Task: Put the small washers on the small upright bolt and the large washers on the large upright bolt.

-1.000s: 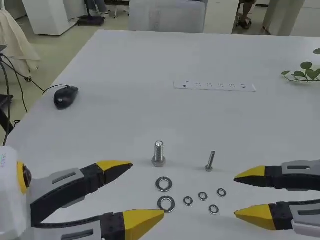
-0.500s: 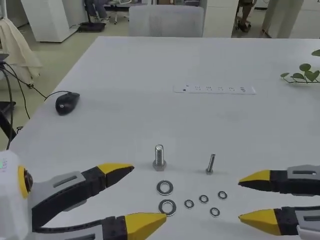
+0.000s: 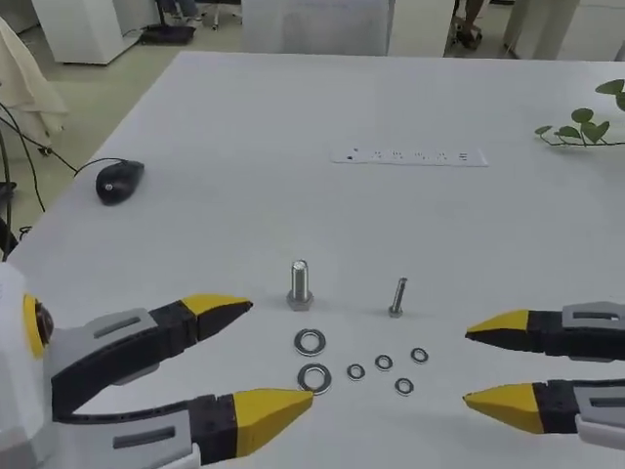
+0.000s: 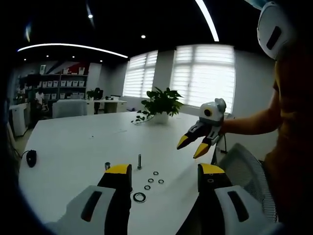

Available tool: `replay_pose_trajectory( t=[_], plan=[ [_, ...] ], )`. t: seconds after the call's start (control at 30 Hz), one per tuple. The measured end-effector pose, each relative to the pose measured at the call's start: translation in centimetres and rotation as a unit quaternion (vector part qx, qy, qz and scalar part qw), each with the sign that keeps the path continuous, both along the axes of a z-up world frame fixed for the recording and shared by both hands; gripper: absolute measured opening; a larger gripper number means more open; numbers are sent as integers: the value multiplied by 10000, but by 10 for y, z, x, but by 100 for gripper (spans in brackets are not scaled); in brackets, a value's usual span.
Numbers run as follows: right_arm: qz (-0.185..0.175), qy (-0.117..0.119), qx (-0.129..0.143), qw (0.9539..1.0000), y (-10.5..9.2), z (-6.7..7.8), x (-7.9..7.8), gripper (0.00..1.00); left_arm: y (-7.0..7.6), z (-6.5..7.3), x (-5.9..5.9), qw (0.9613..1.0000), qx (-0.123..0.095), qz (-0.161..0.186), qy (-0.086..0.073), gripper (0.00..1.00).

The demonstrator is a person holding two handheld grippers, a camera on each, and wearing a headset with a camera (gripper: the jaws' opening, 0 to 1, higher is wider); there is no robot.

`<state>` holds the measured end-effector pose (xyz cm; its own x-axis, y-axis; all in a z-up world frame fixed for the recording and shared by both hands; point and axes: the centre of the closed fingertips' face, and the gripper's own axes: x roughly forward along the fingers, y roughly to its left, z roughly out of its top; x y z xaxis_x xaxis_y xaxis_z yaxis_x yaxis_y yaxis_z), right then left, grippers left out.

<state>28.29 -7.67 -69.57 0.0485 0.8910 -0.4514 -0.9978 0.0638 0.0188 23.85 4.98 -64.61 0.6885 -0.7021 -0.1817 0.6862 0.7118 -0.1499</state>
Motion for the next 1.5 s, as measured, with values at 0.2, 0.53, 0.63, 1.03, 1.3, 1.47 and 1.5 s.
replay_pose_trajectory(
  t=[0.2, 0.53, 0.63, 1.03, 1.3, 1.47, 1.5],
  plan=[
    [37, -17, -156, 9999, -3, -1, 0, 37, 2, 2, -1, 9999, -74, 48, -53, 53],
    [133, 0, -246, 9996, 5, -5, 3, 37, 4, -2, 0, 10000, -60, 60, -24, 53],
    [169, 2, -290, 9994, 6, -7, 5, 37, 4, -3, 1, 10000, -70, 56, -10, 53],
    [331, 60, -824, 9960, 10, -31, 16, 35, 4, -6, 3, 10000, -57, 31, 57, 53],
    [828, 37, -1485, 9854, 22, -53, 18, 32, 4, -8, 3, 9999, -138, 52, 78, 53],
    [962, -185, -1926, 9764, 28, -65, 28, 32, 6, -9, 3, 9998, -187, 67, 73, 53],
    [1004, -34, -2046, 9737, 27, -70, 26, 32, 6, -10, 3, 9998, -195, 74, 70, 53]
  ],
)
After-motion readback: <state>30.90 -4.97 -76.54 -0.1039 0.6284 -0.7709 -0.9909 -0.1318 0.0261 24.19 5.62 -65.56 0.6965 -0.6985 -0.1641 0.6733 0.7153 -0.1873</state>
